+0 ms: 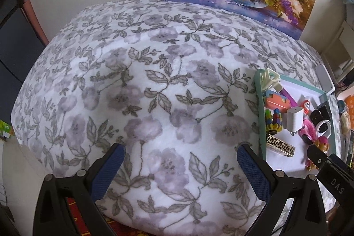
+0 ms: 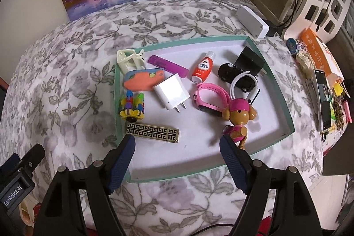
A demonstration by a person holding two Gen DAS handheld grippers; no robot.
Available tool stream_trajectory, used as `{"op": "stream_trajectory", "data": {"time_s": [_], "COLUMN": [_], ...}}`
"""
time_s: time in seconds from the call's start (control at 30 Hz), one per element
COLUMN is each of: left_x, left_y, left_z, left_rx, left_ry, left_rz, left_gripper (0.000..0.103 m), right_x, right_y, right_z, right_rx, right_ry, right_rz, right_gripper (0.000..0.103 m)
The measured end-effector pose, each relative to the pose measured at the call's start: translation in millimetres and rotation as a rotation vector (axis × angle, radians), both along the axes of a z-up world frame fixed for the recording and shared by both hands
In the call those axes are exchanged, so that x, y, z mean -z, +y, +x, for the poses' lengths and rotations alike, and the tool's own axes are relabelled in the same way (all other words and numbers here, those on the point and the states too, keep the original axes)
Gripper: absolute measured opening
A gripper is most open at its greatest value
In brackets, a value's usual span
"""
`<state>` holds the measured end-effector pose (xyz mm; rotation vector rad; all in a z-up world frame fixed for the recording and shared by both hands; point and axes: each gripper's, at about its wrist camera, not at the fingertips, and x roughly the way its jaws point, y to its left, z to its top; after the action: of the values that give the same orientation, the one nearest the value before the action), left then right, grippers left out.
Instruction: Organize rigid objects
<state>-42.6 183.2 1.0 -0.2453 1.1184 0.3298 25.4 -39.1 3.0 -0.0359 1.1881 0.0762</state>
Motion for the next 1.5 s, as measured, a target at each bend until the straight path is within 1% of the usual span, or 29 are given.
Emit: {"op": "stream_trajectory", "data": {"time_s": [0.57,0.87,1.03,1.5], "left_x": [-3.9,-3.9,-3.9,-2.7], "left_y": [6.0,5.6,7.1,7.5], "left_z": [-0.2,0.0,-0.3,0.1], "left_rx": [-0.014,-0.016,-0.016,-0.021], "left_ry": [-0.009,-0.008,-0.008,0.0], "left_rz": [0.004,0.006,0.007,0.005], "left_gripper": [0.103,0.103,0.103,0.103], "right_x": [-7.1,-9.6,-11.2,-8.1], "right_y": [8.4,7.9,11.7,16.7], "right_z": [-0.6,-1.3,-2.4,-2.2], "right_rx": [-0.032,-0.04,-0.057,-0.082], "right_ry": [-0.036,-0.051,-0.062,-0.046], "right_rz": [0.021,0.051,0.045,0.025], "right_gripper": [0.079,0.079,0.079,0.079]}}
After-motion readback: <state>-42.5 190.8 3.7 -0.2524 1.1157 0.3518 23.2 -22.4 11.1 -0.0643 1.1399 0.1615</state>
